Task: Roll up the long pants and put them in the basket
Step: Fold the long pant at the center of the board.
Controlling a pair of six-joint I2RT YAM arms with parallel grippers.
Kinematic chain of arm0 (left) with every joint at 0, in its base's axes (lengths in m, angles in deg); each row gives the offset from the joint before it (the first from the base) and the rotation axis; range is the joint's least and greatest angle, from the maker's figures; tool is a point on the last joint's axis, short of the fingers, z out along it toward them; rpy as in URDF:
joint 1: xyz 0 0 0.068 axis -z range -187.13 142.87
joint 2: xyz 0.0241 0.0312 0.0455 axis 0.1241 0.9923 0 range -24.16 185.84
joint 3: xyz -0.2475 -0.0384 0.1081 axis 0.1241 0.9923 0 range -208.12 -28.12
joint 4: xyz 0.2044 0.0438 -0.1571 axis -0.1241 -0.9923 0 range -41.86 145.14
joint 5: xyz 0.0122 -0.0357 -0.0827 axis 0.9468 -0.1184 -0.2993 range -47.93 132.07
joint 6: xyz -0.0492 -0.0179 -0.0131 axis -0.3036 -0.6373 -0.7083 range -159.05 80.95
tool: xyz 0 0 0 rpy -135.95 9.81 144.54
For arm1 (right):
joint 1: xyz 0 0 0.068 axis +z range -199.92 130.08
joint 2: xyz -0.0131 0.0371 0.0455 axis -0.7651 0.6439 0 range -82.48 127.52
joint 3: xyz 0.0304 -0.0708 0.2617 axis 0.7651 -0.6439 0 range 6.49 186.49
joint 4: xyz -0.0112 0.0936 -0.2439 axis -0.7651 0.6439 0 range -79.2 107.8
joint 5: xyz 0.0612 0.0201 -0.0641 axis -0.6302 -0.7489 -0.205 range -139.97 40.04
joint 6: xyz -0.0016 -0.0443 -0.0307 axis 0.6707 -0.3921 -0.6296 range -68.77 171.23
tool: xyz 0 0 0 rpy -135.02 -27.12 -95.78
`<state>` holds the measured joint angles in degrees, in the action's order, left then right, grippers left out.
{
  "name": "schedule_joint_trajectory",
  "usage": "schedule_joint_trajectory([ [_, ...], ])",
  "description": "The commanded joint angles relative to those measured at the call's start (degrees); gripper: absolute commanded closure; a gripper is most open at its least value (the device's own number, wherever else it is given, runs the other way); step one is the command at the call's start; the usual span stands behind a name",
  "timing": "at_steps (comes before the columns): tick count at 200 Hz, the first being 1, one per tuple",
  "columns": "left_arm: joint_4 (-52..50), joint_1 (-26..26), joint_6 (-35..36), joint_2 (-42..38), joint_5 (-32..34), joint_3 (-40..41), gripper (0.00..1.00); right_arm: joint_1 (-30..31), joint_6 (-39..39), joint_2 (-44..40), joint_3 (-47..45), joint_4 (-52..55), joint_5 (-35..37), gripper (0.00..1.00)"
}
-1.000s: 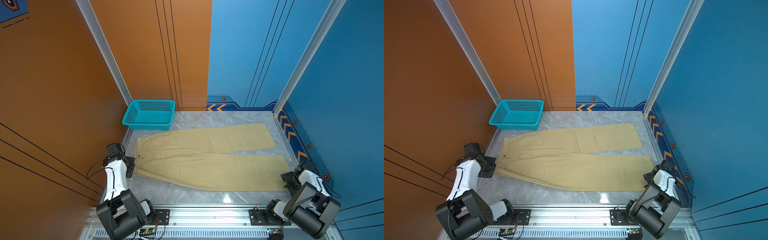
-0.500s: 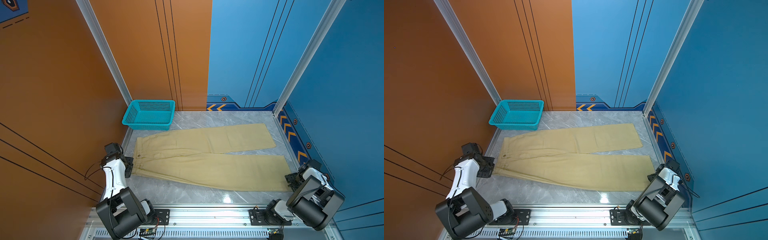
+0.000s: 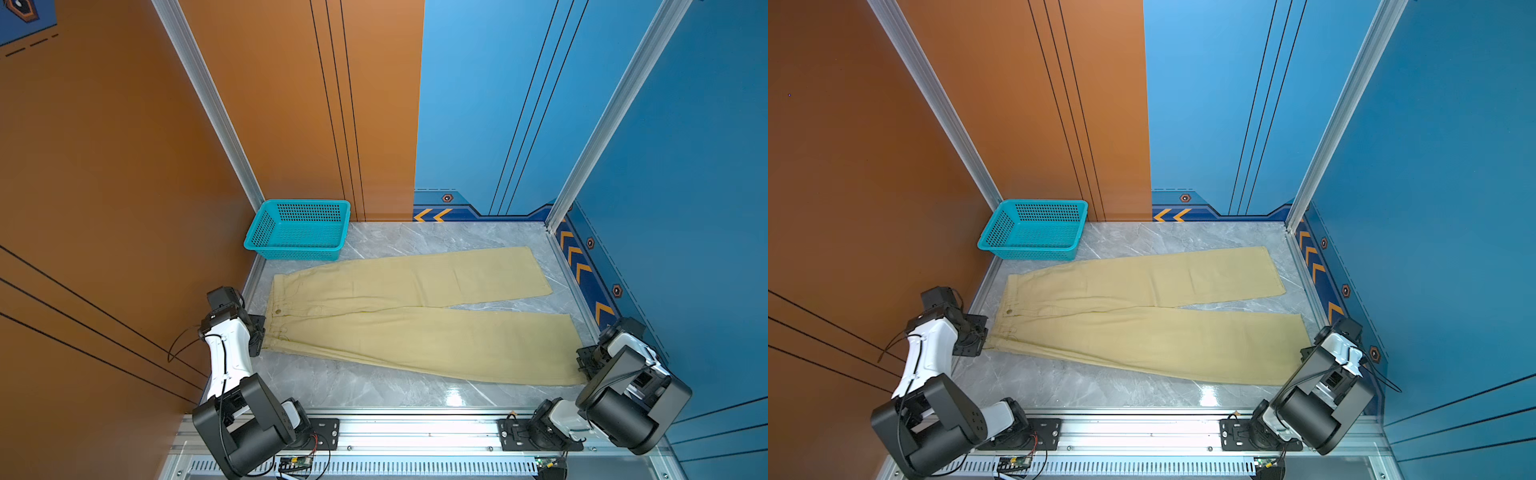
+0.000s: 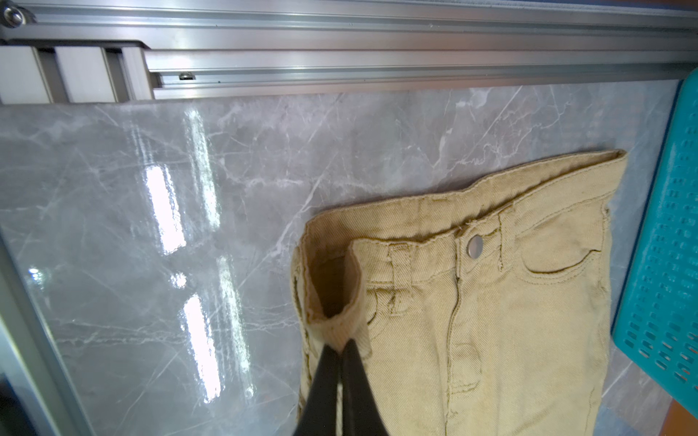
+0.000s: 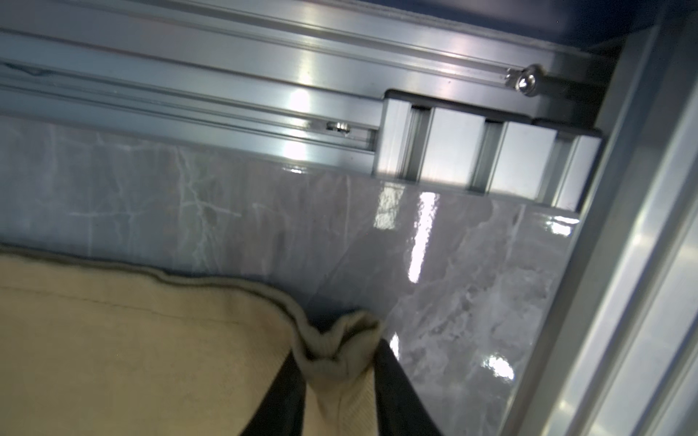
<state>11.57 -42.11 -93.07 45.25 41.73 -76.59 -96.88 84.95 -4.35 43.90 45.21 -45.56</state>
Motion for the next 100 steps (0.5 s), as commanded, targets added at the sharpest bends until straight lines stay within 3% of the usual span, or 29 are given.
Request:
schedule_joint_trajectory([
  [1, 0.0, -0.7, 0.1, -0.6, 0.6, -0.9, 1.0, -1.3, -0.6, 1.5, -1.3, 2.3, 2.2, 0.88],
  [17, -0.1, -0.8, 0.3, -0.8, 0.6, -0.4, 1.0, -1.3, -0.8, 0.5, -1.2, 2.7, 1.1, 1.0],
  [57, -0.3, -0.7, 0.9, -4.7, -0.4, 1.6, 1.0, -2.3, -2.3, -8.6, -2.0, 4.0, -6.4, 1.0],
  [100, -2.9, -1.5, 3.2, -11.9, -6.9, 3.5, 1.0, -3.4, -1.6, -26.3, -1.8, 9.6, -15.4, 1.0],
])
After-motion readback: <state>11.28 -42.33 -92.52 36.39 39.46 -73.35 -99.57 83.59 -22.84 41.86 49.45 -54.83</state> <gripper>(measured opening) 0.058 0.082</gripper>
